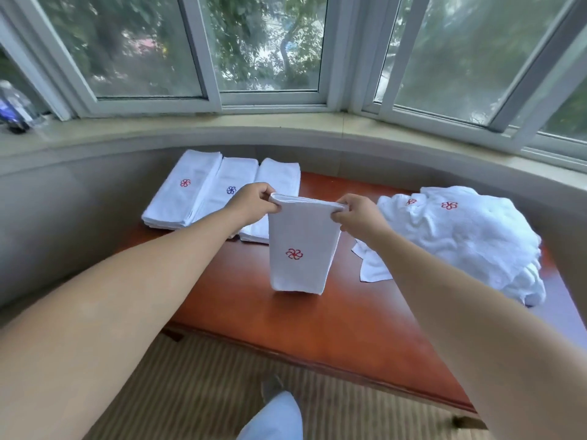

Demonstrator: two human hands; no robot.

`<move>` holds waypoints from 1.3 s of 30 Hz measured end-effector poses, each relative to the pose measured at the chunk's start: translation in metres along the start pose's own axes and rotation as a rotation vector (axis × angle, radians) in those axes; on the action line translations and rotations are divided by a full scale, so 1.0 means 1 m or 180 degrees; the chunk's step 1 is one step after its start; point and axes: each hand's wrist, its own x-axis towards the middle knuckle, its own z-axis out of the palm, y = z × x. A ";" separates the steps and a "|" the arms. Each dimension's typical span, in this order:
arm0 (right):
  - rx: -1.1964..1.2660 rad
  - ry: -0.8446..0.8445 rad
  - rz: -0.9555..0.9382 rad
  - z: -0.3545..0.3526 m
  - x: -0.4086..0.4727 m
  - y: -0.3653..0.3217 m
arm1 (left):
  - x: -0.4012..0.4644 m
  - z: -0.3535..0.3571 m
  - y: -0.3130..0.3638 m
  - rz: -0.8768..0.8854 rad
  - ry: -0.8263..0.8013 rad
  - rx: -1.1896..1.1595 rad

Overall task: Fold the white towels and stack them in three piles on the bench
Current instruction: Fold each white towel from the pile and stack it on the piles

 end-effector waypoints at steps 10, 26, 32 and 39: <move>0.0245 0.0064 -0.0268 0.042 0.033 -0.095 | 0.006 -0.098 -0.011 0.0051 0.0424 -0.0145; 0.0810 0.0139 0.0081 0.186 0.129 -0.184 | 0.106 -0.249 -0.102 0.0162 -0.0029 0.0052; 0.0694 0.0054 0.0108 0.219 0.161 -0.203 | 0.141 -0.275 -0.132 0.0100 -0.0037 0.0040; 0.0582 0.0032 0.0193 0.243 0.235 -0.216 | 0.218 -0.290 -0.155 -0.0055 0.0010 0.0054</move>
